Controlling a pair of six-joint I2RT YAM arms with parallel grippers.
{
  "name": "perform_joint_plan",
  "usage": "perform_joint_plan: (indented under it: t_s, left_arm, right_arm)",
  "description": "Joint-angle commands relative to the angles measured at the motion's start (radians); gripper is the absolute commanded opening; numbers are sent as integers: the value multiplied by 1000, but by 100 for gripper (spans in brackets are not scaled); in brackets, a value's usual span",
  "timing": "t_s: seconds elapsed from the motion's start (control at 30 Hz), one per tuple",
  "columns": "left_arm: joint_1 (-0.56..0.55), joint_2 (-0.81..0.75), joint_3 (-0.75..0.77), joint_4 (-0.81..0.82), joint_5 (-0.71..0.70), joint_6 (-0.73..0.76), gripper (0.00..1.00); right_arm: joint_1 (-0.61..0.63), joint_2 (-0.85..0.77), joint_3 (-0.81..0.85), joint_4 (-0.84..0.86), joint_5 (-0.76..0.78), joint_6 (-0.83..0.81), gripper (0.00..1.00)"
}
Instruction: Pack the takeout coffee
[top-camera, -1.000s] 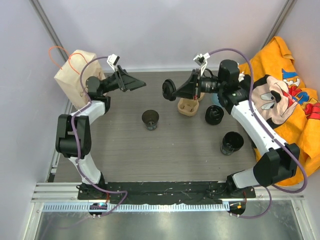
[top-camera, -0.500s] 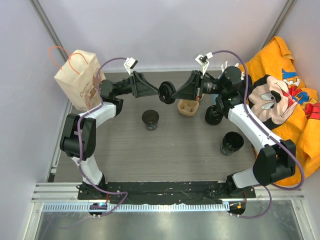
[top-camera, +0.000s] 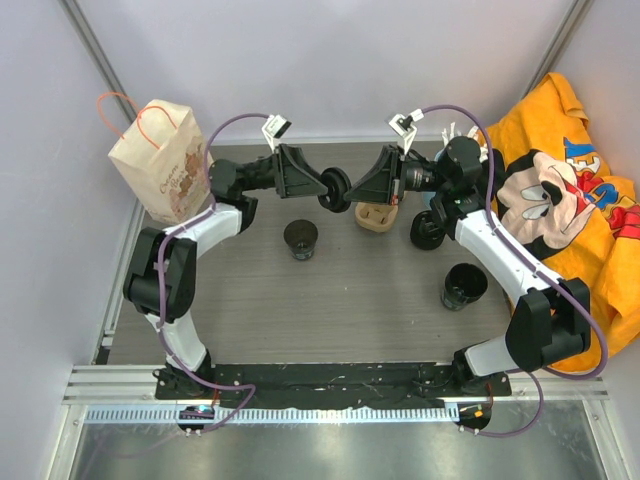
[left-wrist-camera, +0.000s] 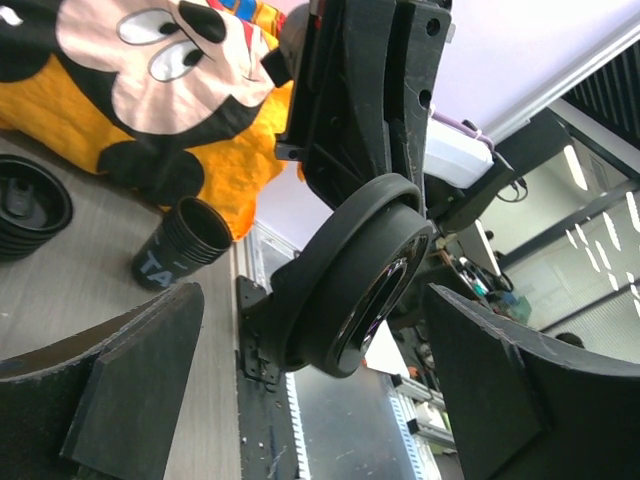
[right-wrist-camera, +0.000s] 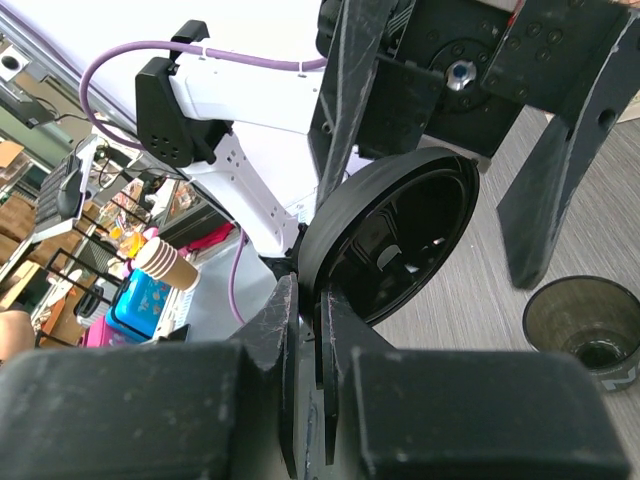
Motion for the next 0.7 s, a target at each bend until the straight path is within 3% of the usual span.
perform_joint_plan:
  t_s: [0.0, 0.17, 0.2, 0.23, 0.27, 0.4, 0.5, 0.6, 0.63, 0.67]
  left_arm:
    - [-33, -22, 46, 254, -6, -9, 92]
    - [-37, -19, 43, 254, -13, -19, 74]
    - [-38, -20, 38, 254, -15, -20, 66]
    - [-37, -23, 35, 254, -23, -20, 49]
    - [-38, -22, 32, 254, -24, -22, 46]
    - [-38, -23, 23, 254, -29, -29, 48]
    - [-38, -26, 15, 254, -35, -33, 50]
    - [-37, -29, 11, 254, -44, -34, 51]
    - [-38, -28, 9, 254, -44, -37, 50]
    - [-37, -26, 8, 254, -47, -39, 48]
  right_arm:
    - [-2, -29, 3, 34, -11, -6, 1]
    - [-5, -23, 0, 32, -14, -7, 1]
    - [-9, -23, -1, 32, -14, -6, 1]
    - [-12, -21, -1, 32, -14, -7, 1]
    - [-15, -21, -1, 32, -13, -6, 1]
    - [-28, -12, 5, 31, -13, -4, 3]
    - [-35, 0, 12, 31, -11, -4, 11]
    - [-35, 14, 15, 31, -5, -7, 30]
    - [-35, 17, 23, 29, -3, -9, 45]
    - [-35, 25, 29, 28, -3, -10, 51]
